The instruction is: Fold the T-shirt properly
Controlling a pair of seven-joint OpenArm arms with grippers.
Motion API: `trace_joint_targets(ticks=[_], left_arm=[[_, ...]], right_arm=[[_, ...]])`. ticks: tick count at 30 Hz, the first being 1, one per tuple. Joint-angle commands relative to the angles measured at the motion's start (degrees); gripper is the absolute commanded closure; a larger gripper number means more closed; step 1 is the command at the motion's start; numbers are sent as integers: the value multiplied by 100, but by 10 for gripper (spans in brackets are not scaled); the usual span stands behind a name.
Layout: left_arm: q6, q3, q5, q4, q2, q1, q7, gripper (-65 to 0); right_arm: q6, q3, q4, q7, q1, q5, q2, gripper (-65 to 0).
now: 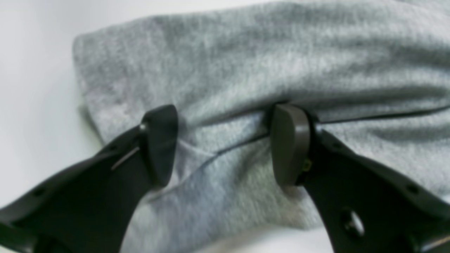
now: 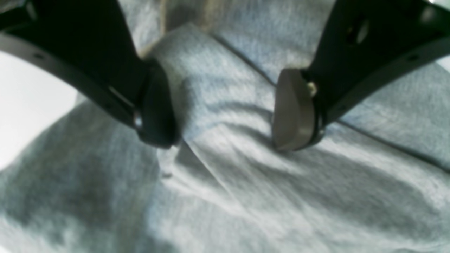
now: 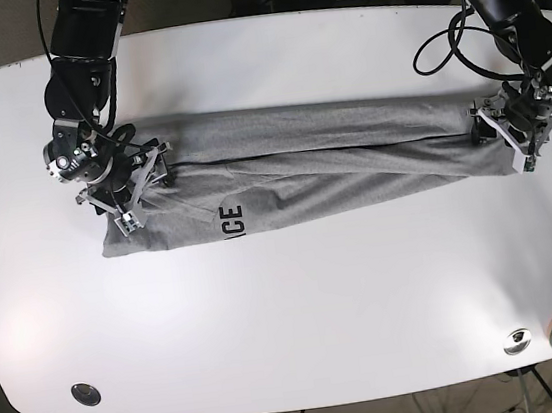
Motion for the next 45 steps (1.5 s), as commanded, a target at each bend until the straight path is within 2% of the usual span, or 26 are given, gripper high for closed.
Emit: trace_joint_targets(ticks=[1, 4, 7, 12, 19, 26, 41, 45], left_arm=[[56, -311, -397, 553, -168, -82, 28, -382], [56, -698, -757, 993, -168, -56, 547, -385], [56, -1023, -801, 1090, -168, -74, 837, -422], [56, -1445, -810, 940, -194, -205, 846, -504], [56, -1920, -907, 87, -300, -232, 846, -510], [56, -1929, -1610, -581, -432, -223, 828, -510], [56, -1621, -1681, -1442, -432, -557, 503, -510], [56, -1621, -1672, -1706, -423, -706, 556, -510]], right_arm=[[-51, 0, 99, -120, 64, -143, 45, -422], [-51, 0, 81, -120, 55, -126, 45, -422], [-51, 0, 90, -120, 47, -117, 37, -422], [-42, 0, 72, -120, 47, -117, 37, -422], [-7, 0, 90, -111, 47, -108, 37, -422], [2, 0, 72, -111, 47, -108, 28, -422], [2, 0, 72, -111, 38, -99, 28, -422], [2, 0, 72, -111, 38, 147, 28, -422]])
